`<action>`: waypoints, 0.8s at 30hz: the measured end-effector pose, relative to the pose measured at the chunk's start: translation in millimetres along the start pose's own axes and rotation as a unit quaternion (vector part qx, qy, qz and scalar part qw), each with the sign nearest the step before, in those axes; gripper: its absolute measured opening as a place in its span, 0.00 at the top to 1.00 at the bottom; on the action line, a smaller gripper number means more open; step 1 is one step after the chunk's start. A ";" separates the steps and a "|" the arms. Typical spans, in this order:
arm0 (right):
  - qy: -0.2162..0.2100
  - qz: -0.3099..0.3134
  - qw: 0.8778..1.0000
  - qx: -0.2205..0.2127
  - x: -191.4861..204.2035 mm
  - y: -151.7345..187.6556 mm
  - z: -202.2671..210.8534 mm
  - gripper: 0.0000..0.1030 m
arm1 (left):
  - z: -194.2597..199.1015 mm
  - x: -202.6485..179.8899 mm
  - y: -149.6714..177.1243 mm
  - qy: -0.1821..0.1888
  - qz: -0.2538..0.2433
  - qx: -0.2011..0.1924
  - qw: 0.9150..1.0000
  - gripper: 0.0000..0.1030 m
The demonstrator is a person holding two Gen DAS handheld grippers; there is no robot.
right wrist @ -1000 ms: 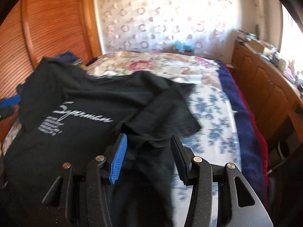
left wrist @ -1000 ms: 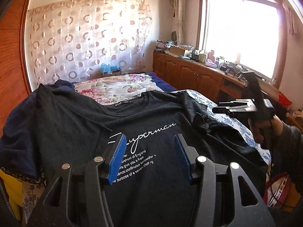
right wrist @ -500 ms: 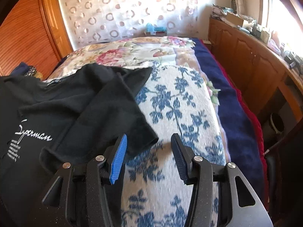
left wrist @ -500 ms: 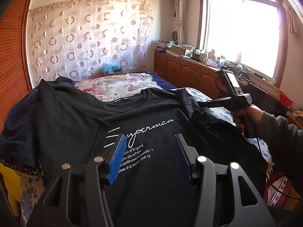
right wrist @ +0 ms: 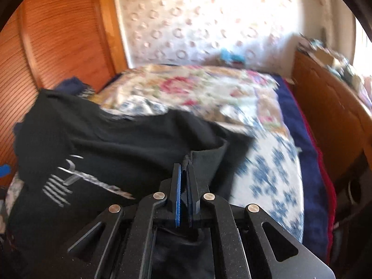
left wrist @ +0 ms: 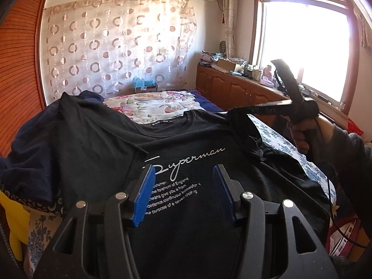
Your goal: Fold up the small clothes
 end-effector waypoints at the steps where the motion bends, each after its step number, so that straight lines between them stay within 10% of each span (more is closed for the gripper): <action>1: -0.004 0.008 1.000 0.000 8.7 -4.8 -2.2 0.98 | -0.1 2.5 -0.1 -0.001 0.002 0.000 1.000 0.49; 11: -0.064 0.022 0.998 0.002 69.5 -39.4 -27.1 0.96 | 0.9 19.9 2.1 -0.010 0.016 0.001 1.000 0.49; 14: -0.048 0.025 0.999 0.002 71.4 -39.0 -26.7 0.56 | 1.1 24.0 2.0 -0.015 0.018 0.001 1.000 0.49; 24: 0.005 0.034 0.999 0.042 35.0 13.8 -13.3 0.56 | -0.6 34.5 1.6 -0.027 0.027 -0.002 0.999 0.49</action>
Point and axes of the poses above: each gripper's, at about its wrist camera, not at the fingertips, and z roughly against the way its jaws point, x to its left, y to its underside, the point moved 5 cm from there along -z, roughly the way its jaws point, and after that the axes turned 12 degrees about -y, right-handed, at the moved point
